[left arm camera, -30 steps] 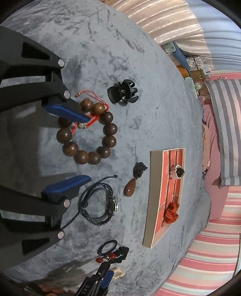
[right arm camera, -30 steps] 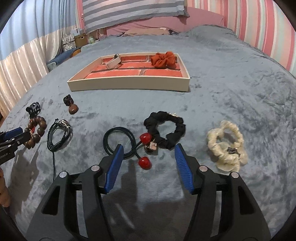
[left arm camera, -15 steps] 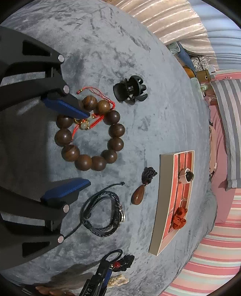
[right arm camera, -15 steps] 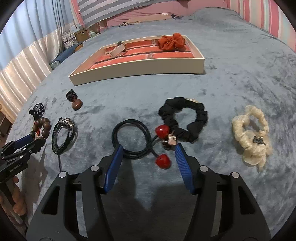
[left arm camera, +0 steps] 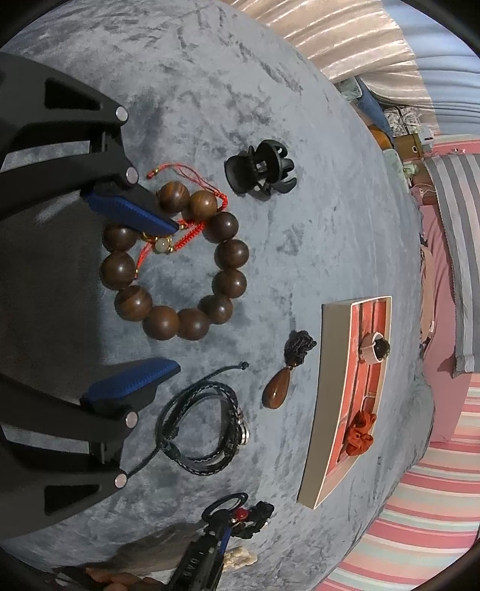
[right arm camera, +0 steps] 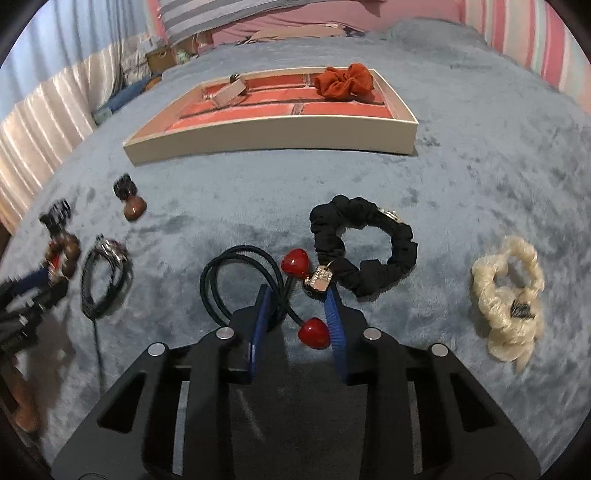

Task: Organize jewelry
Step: 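Close the right tool on the black hair tie while the left tool grips the bead bracelet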

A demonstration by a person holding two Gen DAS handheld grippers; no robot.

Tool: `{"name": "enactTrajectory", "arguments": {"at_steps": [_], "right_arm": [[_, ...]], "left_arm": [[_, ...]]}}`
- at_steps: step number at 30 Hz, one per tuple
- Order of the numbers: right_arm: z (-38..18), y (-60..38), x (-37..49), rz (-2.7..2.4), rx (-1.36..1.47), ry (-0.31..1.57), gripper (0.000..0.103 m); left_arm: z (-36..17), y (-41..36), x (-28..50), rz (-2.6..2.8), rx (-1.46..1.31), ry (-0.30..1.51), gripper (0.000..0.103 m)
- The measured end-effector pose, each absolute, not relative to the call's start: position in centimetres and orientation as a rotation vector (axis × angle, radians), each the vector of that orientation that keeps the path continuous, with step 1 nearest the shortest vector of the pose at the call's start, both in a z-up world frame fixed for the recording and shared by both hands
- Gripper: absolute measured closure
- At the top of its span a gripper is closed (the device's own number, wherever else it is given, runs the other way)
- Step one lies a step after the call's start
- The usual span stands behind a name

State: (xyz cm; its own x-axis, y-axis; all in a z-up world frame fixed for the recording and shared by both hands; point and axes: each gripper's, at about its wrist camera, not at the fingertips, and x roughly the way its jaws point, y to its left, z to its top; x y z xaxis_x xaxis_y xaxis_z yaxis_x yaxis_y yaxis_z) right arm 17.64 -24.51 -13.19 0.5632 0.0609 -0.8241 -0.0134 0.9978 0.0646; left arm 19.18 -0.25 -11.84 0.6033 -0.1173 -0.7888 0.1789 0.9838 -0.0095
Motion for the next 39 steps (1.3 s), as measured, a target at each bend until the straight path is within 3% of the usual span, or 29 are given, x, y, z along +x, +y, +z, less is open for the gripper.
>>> {"name": "enactTrajectory", "arguments": {"at_steps": [8, 15, 28, 34, 39], "right_arm": [[-13.5, -23.5, 18.0, 0.026, -0.038, 0.976, 0.072], [-12.9, -24.0, 16.2, 0.044, -0.039, 0.98, 0.091], [-13.2, -26.0, 15.1, 0.074, 0.042, 1.021, 0.092], [-13.4, -26.1, 15.1, 0.085, 0.051, 0.997, 0.093], [-13.4, -26.1, 15.2, 0.087, 0.042, 0.987, 0.093]], "left_arm": [[-12.5, -1.4, 20.0, -0.164, 0.127, 0.918, 0.034], [-12.9, -1.6, 21.1, -0.178, 0.126, 0.934, 0.033], [-12.7, -0.6, 21.0, -0.231, 0.083, 0.968, 0.039], [-12.5, -0.2, 20.8, -0.255, 0.068, 0.966, 0.05], [-12.5, -0.7, 20.7, -0.278, 0.087, 0.971, 0.074]]}}
